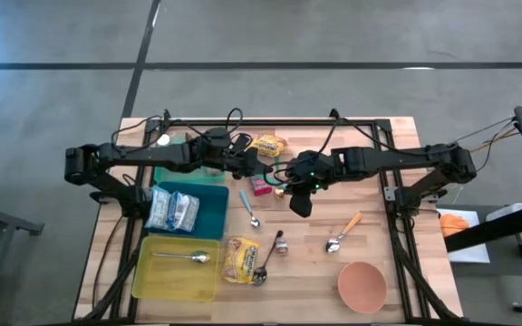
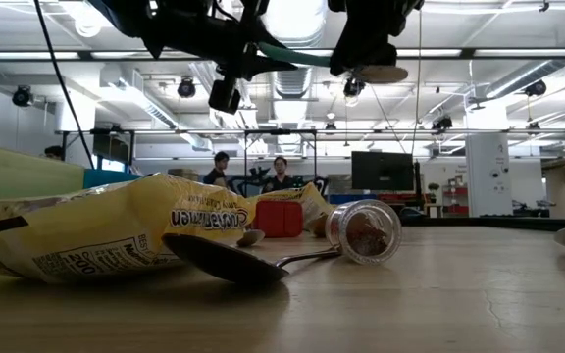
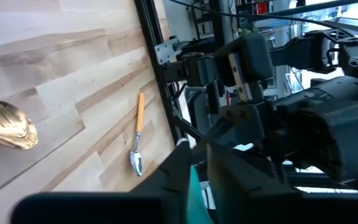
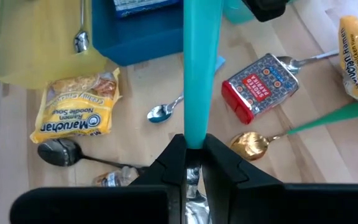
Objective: Pick & Place Food Item
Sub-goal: Put the light green spoon into the yellow bin
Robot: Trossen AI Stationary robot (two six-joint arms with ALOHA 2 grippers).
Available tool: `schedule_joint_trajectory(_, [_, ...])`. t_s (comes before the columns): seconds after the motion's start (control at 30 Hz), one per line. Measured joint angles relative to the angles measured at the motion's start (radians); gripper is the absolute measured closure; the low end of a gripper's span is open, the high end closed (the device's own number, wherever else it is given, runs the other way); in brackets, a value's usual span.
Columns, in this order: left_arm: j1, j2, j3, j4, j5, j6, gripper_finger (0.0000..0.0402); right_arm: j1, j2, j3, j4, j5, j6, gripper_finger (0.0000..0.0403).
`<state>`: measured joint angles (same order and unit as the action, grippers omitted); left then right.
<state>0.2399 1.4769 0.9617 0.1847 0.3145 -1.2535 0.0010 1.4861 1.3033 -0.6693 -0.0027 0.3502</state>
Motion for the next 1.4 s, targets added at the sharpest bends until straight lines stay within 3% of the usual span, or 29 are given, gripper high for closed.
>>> schedule_joint_trajectory(0.1, [0.001,0.0,-0.001,-0.01,0.01,0.0,0.0374,0.0,-0.003,0.0,0.0,0.001,0.005,0.0381])
schedule_joint_trajectory(0.2, [0.001,0.0,-0.001,-0.004,0.017,-0.011,0.0367,0.0,-0.003,0.001,0.002,0.0,0.024,0.0382])
schedule_joint_trajectory(0.53, [0.0,-0.002,0.001,0.01,0.046,-0.059,0.0212,0.0,-0.004,0.001,0.003,0.006,0.05,0.0382])
schedule_joint_trajectory(0.77, [0.0,-0.002,0.001,0.001,0.056,-0.059,0.0163,-0.001,-0.007,0.001,0.003,0.005,0.07,0.0383])
schedule_joint_trajectory(0.93, [-0.003,-0.002,0.001,-0.001,0.056,-0.056,0.0189,0.0,-0.007,0.006,0.0,0.006,0.088,0.0383])
schedule_joint_trajectory(1.33, [-0.006,-0.002,0.003,0.011,0.048,-0.033,0.0347,0.01,-0.003,0.052,-0.012,0.035,0.093,0.0383])
schedule_joint_trajectory(1.4, [-0.009,-0.002,0.004,0.012,0.048,-0.02,0.0355,0.019,-0.001,0.048,-0.01,0.037,0.096,0.0383])
